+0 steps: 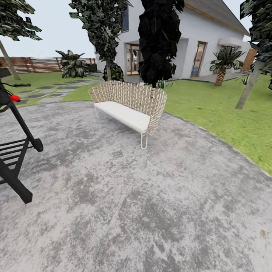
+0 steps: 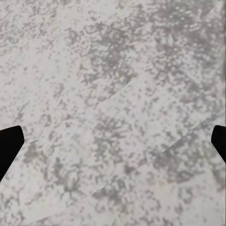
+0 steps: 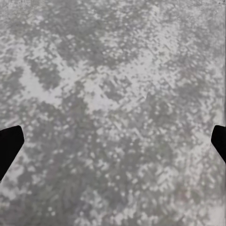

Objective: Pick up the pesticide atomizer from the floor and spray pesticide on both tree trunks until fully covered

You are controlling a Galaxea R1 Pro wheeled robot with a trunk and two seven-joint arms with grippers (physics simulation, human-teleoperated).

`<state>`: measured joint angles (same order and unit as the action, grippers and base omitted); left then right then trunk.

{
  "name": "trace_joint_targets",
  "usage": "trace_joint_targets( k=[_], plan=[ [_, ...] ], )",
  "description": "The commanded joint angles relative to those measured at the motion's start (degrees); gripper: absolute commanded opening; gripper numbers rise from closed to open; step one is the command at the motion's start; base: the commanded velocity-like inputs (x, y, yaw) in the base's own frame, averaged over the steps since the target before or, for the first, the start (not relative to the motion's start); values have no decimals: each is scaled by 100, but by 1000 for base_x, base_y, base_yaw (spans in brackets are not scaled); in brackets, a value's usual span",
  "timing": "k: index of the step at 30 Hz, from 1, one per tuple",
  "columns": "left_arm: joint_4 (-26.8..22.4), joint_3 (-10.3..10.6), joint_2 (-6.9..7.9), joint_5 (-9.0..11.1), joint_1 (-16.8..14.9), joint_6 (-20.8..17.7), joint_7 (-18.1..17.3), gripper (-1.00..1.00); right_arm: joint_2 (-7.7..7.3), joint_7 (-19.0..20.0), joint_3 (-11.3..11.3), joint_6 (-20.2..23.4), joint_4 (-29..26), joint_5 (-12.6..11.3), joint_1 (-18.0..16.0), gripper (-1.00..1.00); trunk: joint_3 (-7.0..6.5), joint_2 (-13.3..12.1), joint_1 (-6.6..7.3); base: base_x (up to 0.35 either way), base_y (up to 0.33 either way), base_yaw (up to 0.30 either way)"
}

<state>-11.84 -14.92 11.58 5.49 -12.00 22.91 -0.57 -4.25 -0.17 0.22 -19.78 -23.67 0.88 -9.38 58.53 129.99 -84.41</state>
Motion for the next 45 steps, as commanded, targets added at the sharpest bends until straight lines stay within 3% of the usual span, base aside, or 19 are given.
trace_joint_targets(
  k=[1, 18, 45],
  plan=[
    [6, 25, 2, 57, -4, 19, -7, 100, -3, -1, 3, -17, 4, 9, -2, 100, 0, 1, -1, 240, -195, 183],
    [6, 7, 2, 57, -4, 25, -11, 100, 27, 25, 21, -9, 3, 13, -2, 100, -74, 1, -1, 230, -185, 240],
    [5, 34, 0, 35, -4, 47, -22, 100, 29, 26, 18, -17, 12, 12, -2, 100, -77, 1, -1, 8, -6, 277]
  ],
)
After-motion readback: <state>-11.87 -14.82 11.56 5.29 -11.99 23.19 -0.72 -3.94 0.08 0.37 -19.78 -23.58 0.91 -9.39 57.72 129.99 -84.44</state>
